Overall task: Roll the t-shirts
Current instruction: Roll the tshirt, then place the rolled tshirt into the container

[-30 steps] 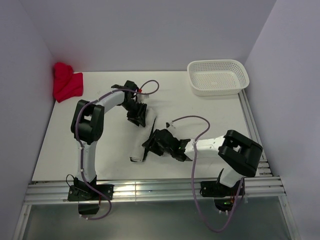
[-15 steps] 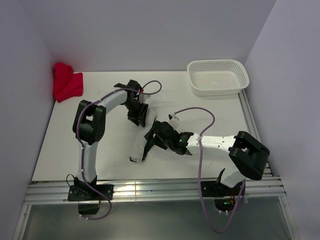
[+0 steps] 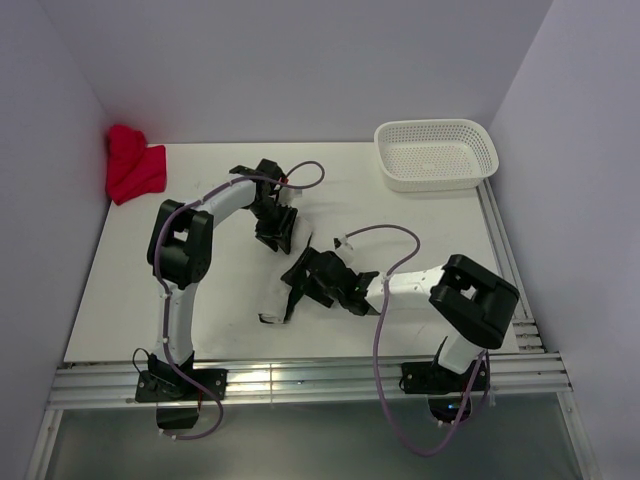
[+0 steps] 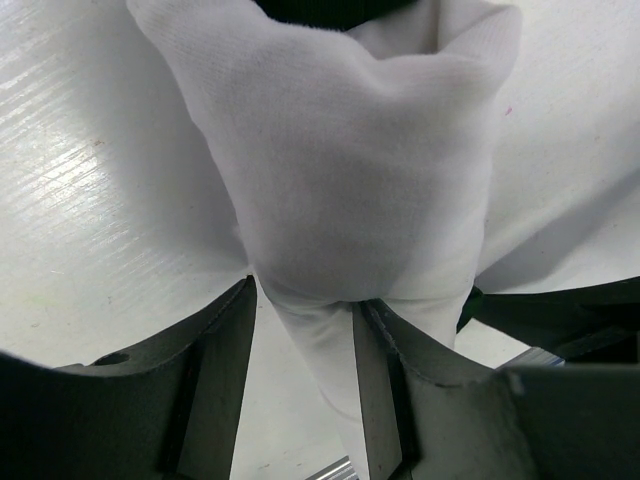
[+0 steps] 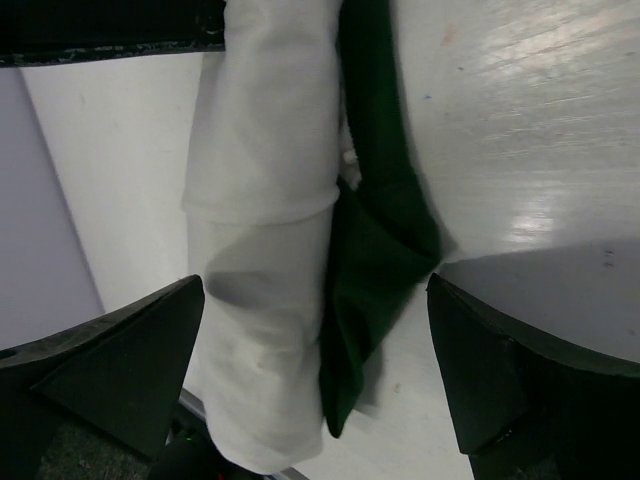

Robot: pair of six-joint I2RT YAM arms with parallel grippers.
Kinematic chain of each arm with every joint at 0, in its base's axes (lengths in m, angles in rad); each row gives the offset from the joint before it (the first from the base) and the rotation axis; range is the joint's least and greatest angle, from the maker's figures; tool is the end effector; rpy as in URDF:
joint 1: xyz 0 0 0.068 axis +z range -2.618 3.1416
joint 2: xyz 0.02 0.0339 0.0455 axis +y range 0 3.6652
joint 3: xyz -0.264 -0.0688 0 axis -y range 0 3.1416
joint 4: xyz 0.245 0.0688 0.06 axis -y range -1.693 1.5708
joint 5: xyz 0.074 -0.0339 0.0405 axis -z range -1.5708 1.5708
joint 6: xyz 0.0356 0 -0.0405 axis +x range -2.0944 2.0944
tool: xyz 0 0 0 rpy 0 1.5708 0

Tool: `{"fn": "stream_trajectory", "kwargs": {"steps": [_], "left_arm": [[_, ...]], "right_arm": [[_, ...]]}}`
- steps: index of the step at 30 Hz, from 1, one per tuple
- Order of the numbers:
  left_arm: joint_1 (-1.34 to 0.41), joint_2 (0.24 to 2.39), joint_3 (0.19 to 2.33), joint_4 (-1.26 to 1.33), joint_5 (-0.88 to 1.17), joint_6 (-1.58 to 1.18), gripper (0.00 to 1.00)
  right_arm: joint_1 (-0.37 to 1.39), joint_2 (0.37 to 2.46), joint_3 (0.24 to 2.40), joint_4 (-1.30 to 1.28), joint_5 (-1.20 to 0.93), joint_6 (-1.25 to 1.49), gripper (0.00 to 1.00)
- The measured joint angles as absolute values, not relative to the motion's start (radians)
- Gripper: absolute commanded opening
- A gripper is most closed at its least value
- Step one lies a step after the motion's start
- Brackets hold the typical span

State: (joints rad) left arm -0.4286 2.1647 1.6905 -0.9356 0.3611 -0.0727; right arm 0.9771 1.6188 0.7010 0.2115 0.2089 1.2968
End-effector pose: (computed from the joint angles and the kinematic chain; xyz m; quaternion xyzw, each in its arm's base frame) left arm 0.3862 -0.1903 0.1679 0.1878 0.9625 -0.1930 0.0322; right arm 0.1806 0.2545 0.1484 0.1869 0.8846 0.3382 0.2610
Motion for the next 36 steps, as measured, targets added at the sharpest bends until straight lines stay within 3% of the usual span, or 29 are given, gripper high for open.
{"fn": "stream_trajectory", "kwargs": {"steps": [16,23,26,33,36], "left_arm": [[-0.440,2.170,1.705,-0.949,0.340,-0.073,0.48],[-0.443,2.171,1.708,-0.952,0.332,-0.073,0.48],[-0.444,2.171,1.710,-0.953,0.331,-0.073,0.49],[-0.446,2.172,1.712,-0.952,0.316,-0.073,0.57],[-0.447,2.177,1.723,-0.958,0.308,-0.071,0.64]], "right_arm": [[0.975,1.695,0.715,0.345,0.241,1.397,0.99],[0.974,1.736,0.751,0.336,0.259,1.422,0.84],[0.973,1.750,0.754,0.343,0.261,1.428,0.73],[0.971,1.784,0.778,0.328,0.259,1.444,0.17],[0.971,1.779,0.780,0.318,0.260,1.451,0.02]]}}
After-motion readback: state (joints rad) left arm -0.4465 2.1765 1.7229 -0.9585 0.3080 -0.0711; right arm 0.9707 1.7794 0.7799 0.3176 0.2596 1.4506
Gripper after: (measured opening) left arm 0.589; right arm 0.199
